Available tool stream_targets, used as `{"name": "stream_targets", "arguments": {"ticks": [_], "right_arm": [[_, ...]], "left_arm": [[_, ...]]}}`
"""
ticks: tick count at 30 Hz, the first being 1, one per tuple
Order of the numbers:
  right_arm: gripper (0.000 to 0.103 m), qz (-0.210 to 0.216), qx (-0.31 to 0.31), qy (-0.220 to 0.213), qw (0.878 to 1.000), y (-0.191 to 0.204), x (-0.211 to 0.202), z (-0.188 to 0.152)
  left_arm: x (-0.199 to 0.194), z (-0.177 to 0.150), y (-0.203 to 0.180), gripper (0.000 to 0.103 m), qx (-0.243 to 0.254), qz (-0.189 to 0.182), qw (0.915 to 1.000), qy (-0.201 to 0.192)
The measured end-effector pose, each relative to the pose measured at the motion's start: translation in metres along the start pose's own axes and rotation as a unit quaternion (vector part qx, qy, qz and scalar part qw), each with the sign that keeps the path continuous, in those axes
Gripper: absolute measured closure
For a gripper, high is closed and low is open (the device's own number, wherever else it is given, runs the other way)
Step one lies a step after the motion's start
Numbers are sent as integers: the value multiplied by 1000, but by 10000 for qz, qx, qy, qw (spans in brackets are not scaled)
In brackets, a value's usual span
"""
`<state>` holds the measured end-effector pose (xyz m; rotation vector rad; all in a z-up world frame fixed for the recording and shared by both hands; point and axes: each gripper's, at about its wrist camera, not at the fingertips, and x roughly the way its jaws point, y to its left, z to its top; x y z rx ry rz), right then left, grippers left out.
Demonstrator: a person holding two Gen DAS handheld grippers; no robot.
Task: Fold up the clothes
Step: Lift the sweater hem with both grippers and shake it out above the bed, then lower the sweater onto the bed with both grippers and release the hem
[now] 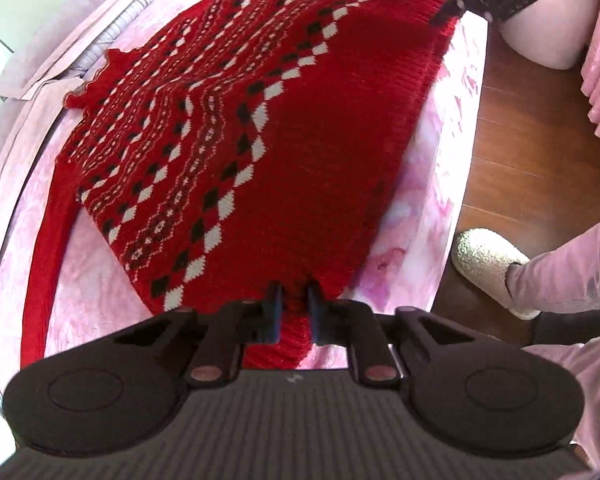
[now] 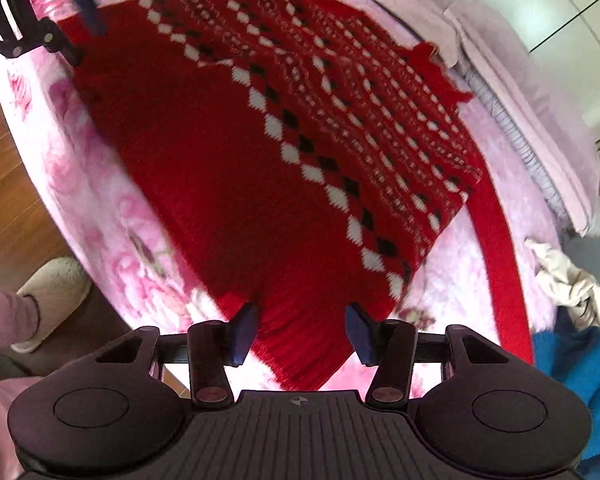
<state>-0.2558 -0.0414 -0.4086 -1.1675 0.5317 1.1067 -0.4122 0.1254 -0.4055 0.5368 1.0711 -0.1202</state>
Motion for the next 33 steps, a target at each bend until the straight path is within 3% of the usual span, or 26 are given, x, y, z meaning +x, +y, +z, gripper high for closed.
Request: {"name": "stream_targets", "arguments": {"ticks": [7,16,17,18,19,25,28,31,33], "right_arm": [[68,310,-402,75,9987,11,-5,-1],[68,19,-408,-97,9991,24,7,5],[71,23,-376,-133,9992,22,6,6],[97,47,-332,-170,9993,19,5,6],[102,9,-308,-169,9994,17,4,5],[103,71,-669,-219,9975,8,-22,0],[102,161,-833,-177,9962,13,-25,-4],[102,457,-587,303,9968,16,-2,-4],[102,592,-331,522,9963,11,6,-2]], "left_arm": [[-1,-2,-3,86,95,68,9999,-20],[2,-4,-6,84,124,121,9998,-75],[1,-5,-5,88,137,95,9998,-88],[0,-5,-5,96,150,69,9998,-101],[-1,-6,-4,98,165,49,9998,-116],[-25,-17,2,103,175,-10,9996,-205],[-19,-26,-3,102,253,14,9997,49],[-4,-24,-6,100,198,34,9996,208],[-7,-19,2,92,-165,-124,9996,203]]}}
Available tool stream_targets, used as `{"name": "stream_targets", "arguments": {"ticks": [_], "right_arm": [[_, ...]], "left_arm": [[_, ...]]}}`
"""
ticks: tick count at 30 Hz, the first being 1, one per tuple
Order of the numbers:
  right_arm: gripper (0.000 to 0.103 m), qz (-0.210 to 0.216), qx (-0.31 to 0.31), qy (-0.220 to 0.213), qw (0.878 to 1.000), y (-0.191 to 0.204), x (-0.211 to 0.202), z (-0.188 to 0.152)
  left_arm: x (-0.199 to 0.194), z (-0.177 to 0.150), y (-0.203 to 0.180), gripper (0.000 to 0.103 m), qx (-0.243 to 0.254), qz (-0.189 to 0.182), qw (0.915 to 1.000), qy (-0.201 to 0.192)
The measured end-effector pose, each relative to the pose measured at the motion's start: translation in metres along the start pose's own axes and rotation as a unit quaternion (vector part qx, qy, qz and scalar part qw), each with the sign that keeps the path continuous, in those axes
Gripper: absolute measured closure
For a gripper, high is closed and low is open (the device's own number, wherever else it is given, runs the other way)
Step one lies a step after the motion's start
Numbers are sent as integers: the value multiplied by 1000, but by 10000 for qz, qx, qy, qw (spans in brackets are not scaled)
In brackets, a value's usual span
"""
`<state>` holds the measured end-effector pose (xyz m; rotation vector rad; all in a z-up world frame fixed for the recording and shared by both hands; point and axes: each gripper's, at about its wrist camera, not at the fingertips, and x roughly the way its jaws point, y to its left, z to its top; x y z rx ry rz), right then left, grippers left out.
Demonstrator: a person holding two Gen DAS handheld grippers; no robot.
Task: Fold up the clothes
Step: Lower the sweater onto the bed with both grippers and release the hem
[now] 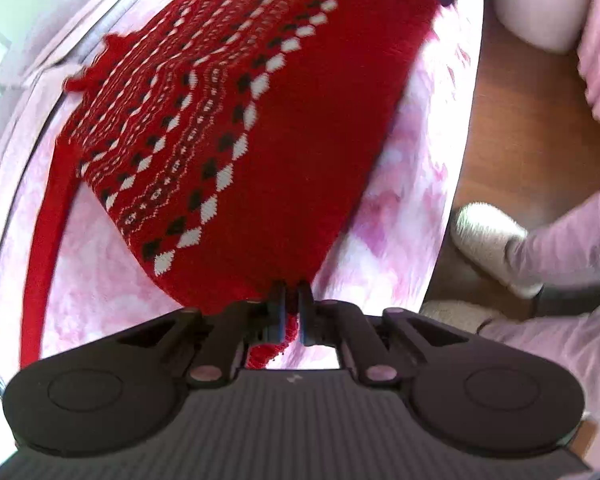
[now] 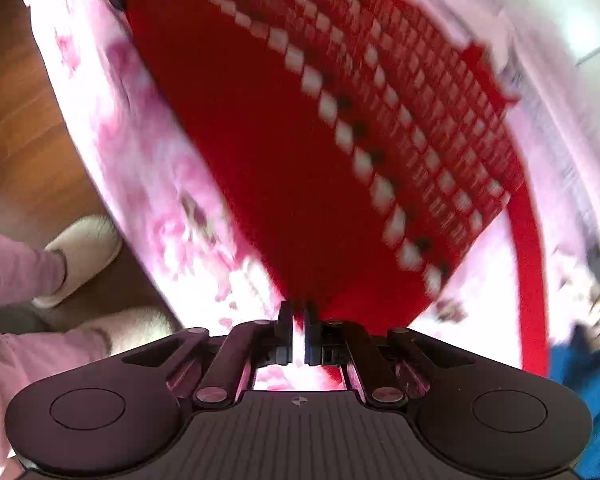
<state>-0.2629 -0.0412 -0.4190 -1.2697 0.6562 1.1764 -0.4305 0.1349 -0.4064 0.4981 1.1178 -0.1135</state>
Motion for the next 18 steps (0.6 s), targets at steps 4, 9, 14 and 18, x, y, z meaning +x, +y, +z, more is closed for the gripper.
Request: {"name": "stream_targets", "arguments": {"ticks": [4,9,14,18], "right_arm": [[80,754,1678,-174,9828,-41,-19,-14],[39,1548,4910,-807,8535,-123,-23,-64],[39,2301,6780,-1280,6863,-170,32,-108],[97,2961,7051,-1117,6346,-173,66,-108]], "left_arm": [[-18,-9,37,88,-1613,-822,9834,-67],[-26,-46,104,69,-4415,-788,8925,-474],[20,-76,150,69,-6377,-1147,7587,-676],[45,-81,147,99,-6926,-1740,6960,-754]]}}
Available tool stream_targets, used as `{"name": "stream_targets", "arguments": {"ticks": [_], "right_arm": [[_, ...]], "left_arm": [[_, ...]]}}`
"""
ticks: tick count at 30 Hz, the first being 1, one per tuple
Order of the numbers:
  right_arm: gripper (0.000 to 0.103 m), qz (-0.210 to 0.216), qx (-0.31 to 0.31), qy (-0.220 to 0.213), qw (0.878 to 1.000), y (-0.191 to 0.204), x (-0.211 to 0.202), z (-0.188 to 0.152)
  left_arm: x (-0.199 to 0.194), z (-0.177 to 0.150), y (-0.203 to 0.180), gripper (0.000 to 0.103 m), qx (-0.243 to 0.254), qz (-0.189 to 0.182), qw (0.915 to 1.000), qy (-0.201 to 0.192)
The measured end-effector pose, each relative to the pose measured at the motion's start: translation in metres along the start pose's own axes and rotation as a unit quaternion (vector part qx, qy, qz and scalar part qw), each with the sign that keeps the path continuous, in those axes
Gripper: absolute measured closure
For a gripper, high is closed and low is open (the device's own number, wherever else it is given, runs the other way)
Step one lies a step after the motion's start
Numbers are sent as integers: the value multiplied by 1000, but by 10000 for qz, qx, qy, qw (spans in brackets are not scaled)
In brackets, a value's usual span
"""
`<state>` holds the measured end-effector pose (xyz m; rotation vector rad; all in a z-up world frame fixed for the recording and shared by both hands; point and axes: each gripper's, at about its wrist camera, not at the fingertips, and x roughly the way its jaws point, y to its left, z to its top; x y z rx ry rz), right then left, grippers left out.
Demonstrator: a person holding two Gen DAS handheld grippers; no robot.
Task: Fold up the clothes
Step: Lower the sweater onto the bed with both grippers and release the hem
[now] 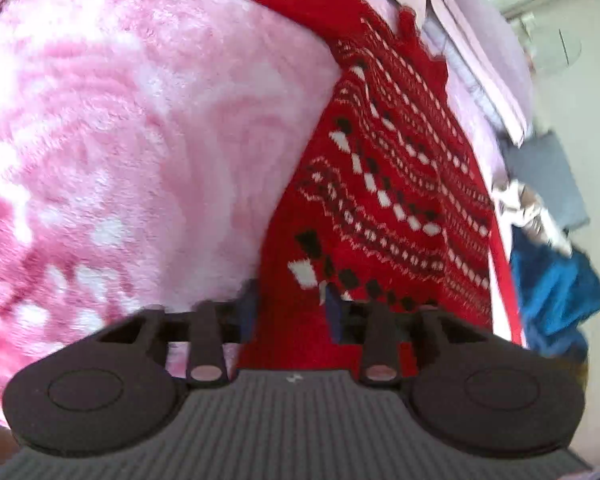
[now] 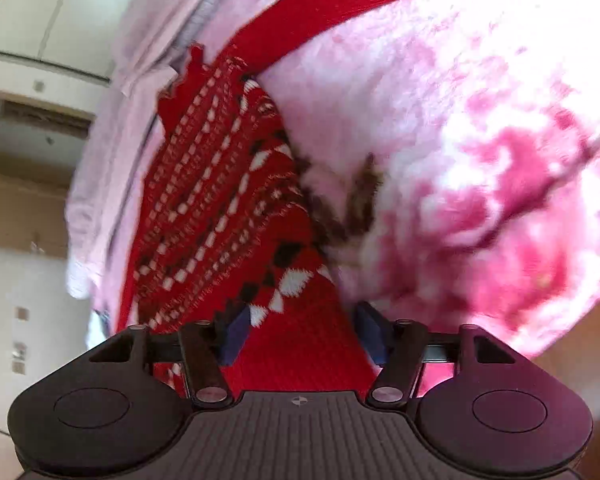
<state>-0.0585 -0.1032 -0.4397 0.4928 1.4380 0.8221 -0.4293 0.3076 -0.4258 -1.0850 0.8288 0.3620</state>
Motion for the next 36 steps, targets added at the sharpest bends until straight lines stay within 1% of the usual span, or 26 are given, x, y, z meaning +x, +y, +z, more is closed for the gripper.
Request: {"name": "stream_targets", "arguments": {"ticks": [1,2,3,4,6,7,9,11,12,14,15,16,17,18,19,20,21,23,25,26,27,29,32,34,35,36], "right_arm": [[100,31,51,126,9999,1,4,2],[100,65,20,158,9999,5,5,4],[100,65,-147,86,9998,13,0,5],[101,48,-335,-103,9994,23,-11,9],[101,162,-354,-493,9980,30,-40,14],[101,158,-330,-643,9973,30,-54,16],[101,58,-347,-665,9972,26,-67,16],[101,-209,-332,-435,9983,20,-53,14],[101,-416,-389,-295,9979,17,-43,12],[101,-904,-563,-44,9943,13,-20,8],[101,-995,-575,-46,9934,12,-14,6],[100,-1008,-549,-77,9934,13,-13,6],[99,-1135,-664,-69,9913,19,-14,6],[95,-1312,-842,-46,9878,27,-16,6],[85,-1489,-1019,-22,9836,34,-17,6],[78,-1763,-1226,-78,9766,44,-20,4],[67,-2079,-1445,-170,9673,54,-24,0],[66,-2375,-2032,-590,9481,76,-28,-3],[66,-2596,-2633,-1050,9232,98,-31,-6],[66,-2564,-2925,-1219,9132,109,-28,-5],[66,-2485,-3155,-1277,9069,119,-17,-3],[66,-2341,-3511,-1274,8976,133,10,2],[66,-2190,-3909,-1105,8871,138,53,6],[66,-2330,-4131,-935,8754,129,74,2],[66,-2434,-4180,-824,8713,120,77,-5],[66,-2471,-4212,-822,8688,111,72,-12]], "left_arm": [[-1,2,1,99,-141,-161,9998,-7],[-7,3,-1,99,-168,-250,9995,-130],[-17,3,-6,99,-46,-323,9989,-331],[-33,4,-13,99,142,-465,9970,-596],[-59,5,-21,99,324,-698,9930,-891],[-62,2,-22,99,466,-569,9938,-838],[-57,-6,-22,99,693,-232,9952,-648],[-37,-14,-15,99,650,156,9969,-407],[-29,-16,-14,98,726,345,9961,-360],[-13,-21,-13,97,879,701,9933,-279],[-12,-21,-18,96,997,768,9916,-301],[-13,-21,-26,93,1258,894,9876,-277],[-15,-23,-32,90,1491,1021,9833,-234],[-17,-24,-39,89,1706,1154,9784,-172],[-21,-24,-45,89,1890,1311,9731,-140],[-26,-25,-50,89,2010,1398,9694,-169],[-32,-25,-55,89,2103,1472,9661,-268],[-43,-21,-64,89,2234,1604,9598,-565],[-38,-11,-80,89,2520,1551,9523,-745],[-30,-6,-87,89,2703,1485,9480,-782],[-21,-1,-94,89,2874,1425,9436,-822],[5,11,-109,89,3091,1368,9365,-935],[45,23,-117,89,3225,1345,9323,-936],[64,22,-111,89,3298,1455,9291,-822],[66,17,-106,88,3340,1535,9269,-759],[62,9,-98,88,3416,1518,9241,-788]]}}
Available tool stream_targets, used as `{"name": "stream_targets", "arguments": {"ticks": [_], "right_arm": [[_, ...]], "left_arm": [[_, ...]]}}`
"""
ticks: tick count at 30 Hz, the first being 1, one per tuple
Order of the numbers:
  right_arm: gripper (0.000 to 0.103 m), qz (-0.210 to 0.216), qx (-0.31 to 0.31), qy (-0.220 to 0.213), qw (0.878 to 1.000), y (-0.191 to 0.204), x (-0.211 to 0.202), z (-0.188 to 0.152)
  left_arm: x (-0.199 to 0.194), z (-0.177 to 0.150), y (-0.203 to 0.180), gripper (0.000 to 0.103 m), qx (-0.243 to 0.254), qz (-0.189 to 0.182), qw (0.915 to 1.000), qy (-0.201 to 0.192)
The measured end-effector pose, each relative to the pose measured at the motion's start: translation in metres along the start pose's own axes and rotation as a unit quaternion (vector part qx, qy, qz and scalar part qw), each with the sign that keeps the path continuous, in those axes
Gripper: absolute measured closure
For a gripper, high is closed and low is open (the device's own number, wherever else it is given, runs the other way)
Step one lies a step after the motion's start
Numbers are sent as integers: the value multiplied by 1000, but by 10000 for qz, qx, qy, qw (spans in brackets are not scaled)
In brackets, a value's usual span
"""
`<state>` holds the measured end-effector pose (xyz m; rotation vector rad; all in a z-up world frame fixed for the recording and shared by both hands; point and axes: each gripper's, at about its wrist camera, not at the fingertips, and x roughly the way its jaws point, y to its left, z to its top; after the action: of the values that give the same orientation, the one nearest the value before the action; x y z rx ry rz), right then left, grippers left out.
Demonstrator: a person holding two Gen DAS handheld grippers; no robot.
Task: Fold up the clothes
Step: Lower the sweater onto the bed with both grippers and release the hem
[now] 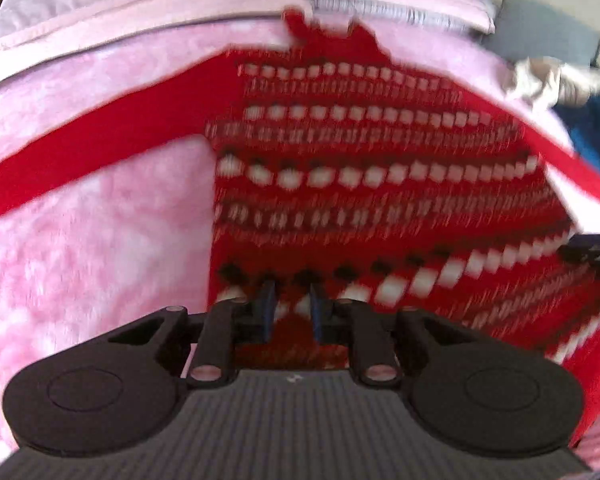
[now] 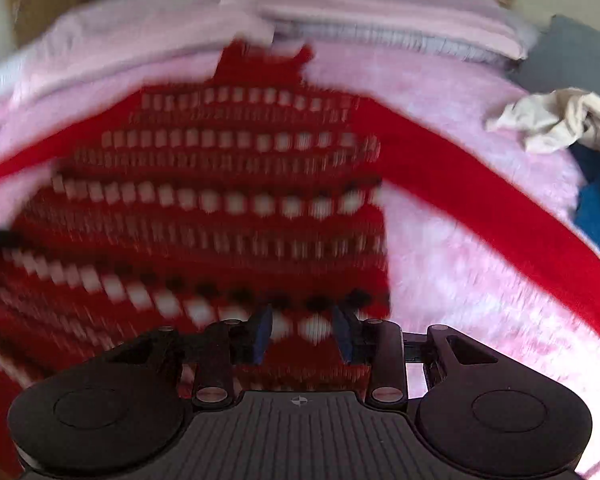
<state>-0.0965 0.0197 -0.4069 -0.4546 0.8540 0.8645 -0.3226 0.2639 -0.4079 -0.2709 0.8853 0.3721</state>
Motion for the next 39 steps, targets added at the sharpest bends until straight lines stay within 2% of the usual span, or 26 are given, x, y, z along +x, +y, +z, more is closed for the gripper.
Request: {"name": "stream_targets", "arguments": {"ticks": [2,4,6,9,11,12,14,17,18,20,21,22,24,25,28,30,32,35,37,39], "right_arm": [[66,-41,-48,-64,10000,-9,-13,-24],[66,-67,-60,26,10000,-17,-31,-47],[66,-237,-113,200,9995,-21,-51,-71],[66,-240,402,627,9969,-33,-70,-90],[66,-301,549,828,9946,-35,-76,-88],[66,-356,552,783,9948,-33,-80,-83],[66,-384,496,468,9969,-26,-87,-67],[66,-157,474,78,9987,-13,-85,-51],[66,-84,487,154,9987,-9,-78,-50],[66,31,518,445,9977,0,-60,-52],[66,44,538,697,9961,3,-55,-58],[66,13,566,929,9941,5,-54,-66],[66,1,660,1174,9909,4,-64,-77],[66,-5,750,1445,9866,1,-67,-80],[66,-78,1125,2210,9687,-11,-74,-83],[66,-13,1462,2241,9635,-20,-87,-71],[66,157,1763,2107,9614,-26,-101,-49],[64,376,1985,1754,9635,-25,-114,3],[48,469,2013,1397,9684,-18,-124,39],[44,438,1945,1069,9741,-13,-143,65]], "left_arm": [[-15,-21,5,88,57,-15,10000,18],[-35,-42,14,88,-52,-57,9999,71],[-55,-61,18,88,-134,-31,9995,283],[-81,-81,14,89,-31,86,9985,541],[-93,-77,6,89,51,212,9977,641],[-98,-72,5,89,-65,197,9982,561],[-105,-63,2,89,-287,165,9986,418],[-92,-53,-8,89,-410,125,9977,531],[-87,-51,-11,89,-444,124,9971,608],[-70,-60,-17,88,-444,254,9918,1172],[-72,-63,-17,88,-554,321,9906,1211],[-75,-66,-18,88,-667,375,9890,1268],[-82,-66,-16,87,-910,338,9825,1592],[-85,-65,-16,87,-993,377,9784,1772],[-96,-50,-17,87,-1013,555,9710,2092],[-107,-25,-21,87,-1013,634,9728,1986],[-119,4,-26,86,-1018,692,9755,1821],[-141,51,-37,77,-971,850,9805,1484],[-159,79,-46,73,-914,954,9840,1198],[-178,100,-53,71,-879,1008,9863,964]]}}
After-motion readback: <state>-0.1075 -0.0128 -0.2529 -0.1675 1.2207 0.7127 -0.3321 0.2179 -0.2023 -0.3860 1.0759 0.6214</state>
